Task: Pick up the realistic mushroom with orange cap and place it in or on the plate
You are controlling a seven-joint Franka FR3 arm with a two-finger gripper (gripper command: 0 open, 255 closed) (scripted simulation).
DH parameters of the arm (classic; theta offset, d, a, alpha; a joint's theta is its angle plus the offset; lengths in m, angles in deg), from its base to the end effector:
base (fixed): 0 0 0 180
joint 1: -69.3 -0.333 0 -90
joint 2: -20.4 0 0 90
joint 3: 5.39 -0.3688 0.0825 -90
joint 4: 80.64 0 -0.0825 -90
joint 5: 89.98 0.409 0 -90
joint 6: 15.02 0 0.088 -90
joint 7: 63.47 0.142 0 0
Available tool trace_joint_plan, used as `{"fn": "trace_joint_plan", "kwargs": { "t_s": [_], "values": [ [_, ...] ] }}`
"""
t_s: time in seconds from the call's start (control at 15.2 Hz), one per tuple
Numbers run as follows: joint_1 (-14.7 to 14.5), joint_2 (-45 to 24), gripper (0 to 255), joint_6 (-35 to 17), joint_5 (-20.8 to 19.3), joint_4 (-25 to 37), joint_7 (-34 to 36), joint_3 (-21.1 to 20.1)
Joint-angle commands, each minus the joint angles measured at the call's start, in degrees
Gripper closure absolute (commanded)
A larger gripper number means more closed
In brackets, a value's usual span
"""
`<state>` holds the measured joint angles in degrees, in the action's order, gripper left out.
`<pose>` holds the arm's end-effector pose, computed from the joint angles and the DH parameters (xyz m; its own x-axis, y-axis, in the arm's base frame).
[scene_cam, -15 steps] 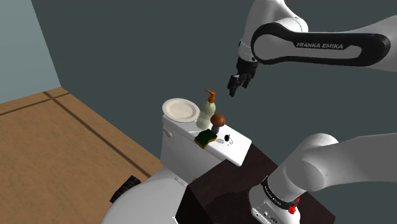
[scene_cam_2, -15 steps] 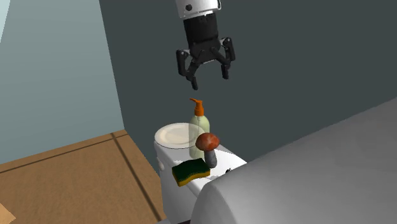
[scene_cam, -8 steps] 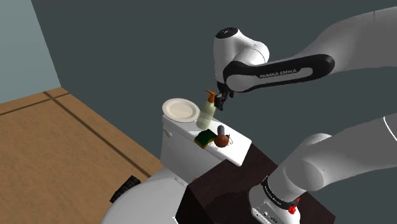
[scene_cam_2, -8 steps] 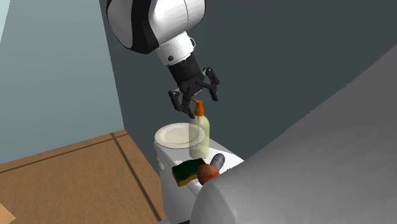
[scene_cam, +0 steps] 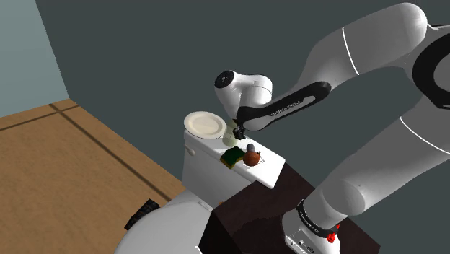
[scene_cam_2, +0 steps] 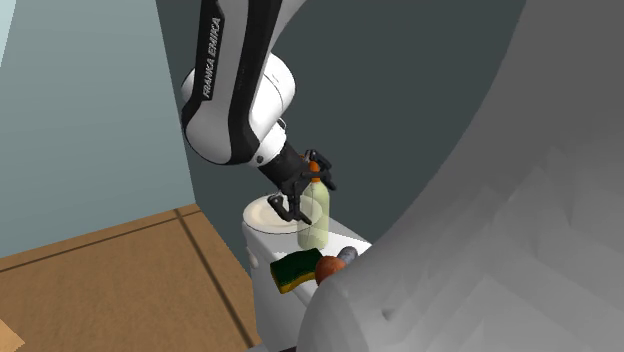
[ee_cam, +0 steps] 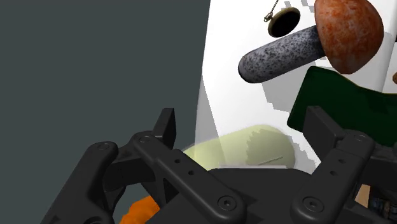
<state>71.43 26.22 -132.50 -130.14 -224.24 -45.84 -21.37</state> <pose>0.4296 0.0479 0.3105 0.9224 0.2719 -0.2742 0.3831 -0.7330 0.5621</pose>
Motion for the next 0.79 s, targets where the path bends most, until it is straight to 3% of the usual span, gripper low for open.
{"fn": "trace_joint_plan", "kwargs": {
  "t_s": [0.0,0.33,0.73],
  "values": [
    [0.5,-1.6,0,-1.2,-2.1,-0.4,1.2,0.2],
    [2.0,-3.9,0,-4.7,-5.7,-1.8,3.1,1.6],
    [2.0,-3.9,0,-4.7,-5.7,-1.8,3.1,1.6]
  ]
}}
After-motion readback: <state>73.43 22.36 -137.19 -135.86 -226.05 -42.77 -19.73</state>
